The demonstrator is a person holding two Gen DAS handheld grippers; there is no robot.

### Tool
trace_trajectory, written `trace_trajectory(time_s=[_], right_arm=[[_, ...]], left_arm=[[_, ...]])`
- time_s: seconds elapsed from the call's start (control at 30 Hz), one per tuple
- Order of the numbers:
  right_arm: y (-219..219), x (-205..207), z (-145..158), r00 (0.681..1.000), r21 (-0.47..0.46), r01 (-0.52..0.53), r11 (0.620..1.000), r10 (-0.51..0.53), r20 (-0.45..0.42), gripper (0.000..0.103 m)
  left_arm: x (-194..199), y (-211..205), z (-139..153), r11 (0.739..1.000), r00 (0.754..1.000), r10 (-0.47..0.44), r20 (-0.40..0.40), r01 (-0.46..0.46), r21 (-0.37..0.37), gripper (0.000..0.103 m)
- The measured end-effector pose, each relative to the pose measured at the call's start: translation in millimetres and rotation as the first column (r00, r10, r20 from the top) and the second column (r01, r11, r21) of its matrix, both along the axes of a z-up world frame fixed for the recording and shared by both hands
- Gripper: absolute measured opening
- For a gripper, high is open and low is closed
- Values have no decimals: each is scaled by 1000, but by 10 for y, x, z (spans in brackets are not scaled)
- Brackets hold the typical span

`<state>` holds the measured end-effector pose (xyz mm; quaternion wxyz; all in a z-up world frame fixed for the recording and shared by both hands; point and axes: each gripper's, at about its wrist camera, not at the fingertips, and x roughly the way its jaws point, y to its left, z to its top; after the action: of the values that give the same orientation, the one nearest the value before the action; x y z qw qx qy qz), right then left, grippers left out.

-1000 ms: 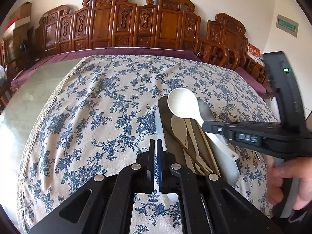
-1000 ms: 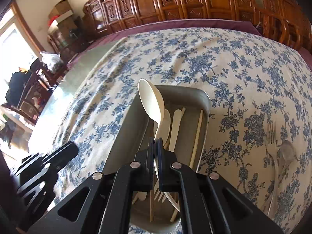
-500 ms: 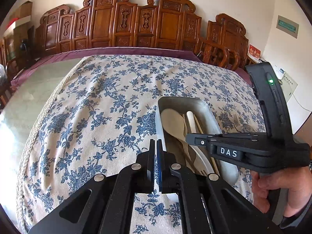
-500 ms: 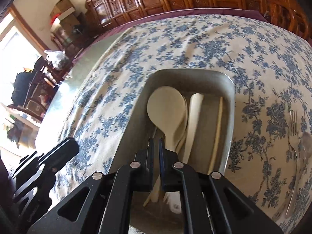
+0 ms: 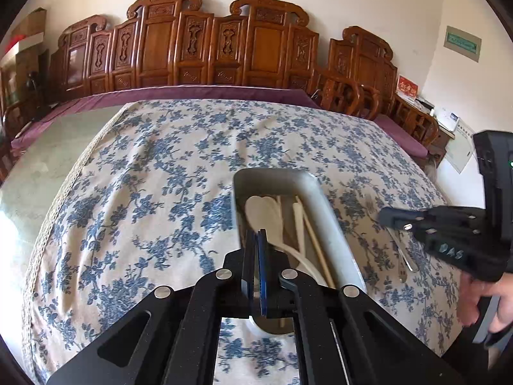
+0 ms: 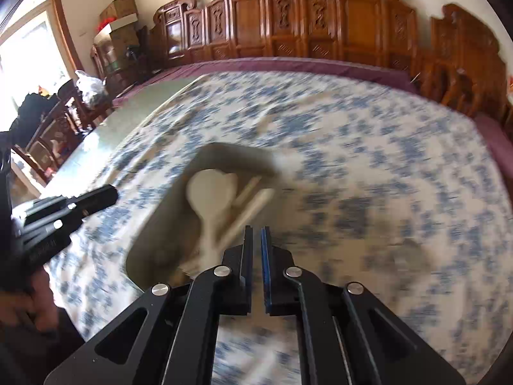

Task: Organize utensils
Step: 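Lower the white plastic spoon into the grey tray and open the right tool, then grasp the silver fork on the cloth with the right tool and lift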

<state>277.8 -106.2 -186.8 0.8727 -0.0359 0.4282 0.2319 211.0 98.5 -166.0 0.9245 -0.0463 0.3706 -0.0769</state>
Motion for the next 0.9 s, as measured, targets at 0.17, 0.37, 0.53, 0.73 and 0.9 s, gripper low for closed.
trace_trajectory(time_s=[0.17,0.37,0.53,0.73,0.9], right_arm=[[-559,-85,15,996,-74,76,994,-73,41,8],[-1152,-188,-183,987,-154,158,975,-153,43,22],[-1371,-232,-482,985,-176,167,970,-170,-7,22],[-1222,-168,-654,990,-152,129,980,-134,-29,22],[-978,56,-645,996,-147,78,986,-84,-34,22]], left_arm=[[-28,-167,14,1000,1000,-28,10,28,0,23],[-88,-430,-5,997,997,-79,24,79,-4,47],[-136,-696,-60,991,991,-129,23,128,23,54],[-165,-892,-120,984,985,-172,20,170,52,55],[-162,-963,-154,980,982,-190,11,189,56,55]])
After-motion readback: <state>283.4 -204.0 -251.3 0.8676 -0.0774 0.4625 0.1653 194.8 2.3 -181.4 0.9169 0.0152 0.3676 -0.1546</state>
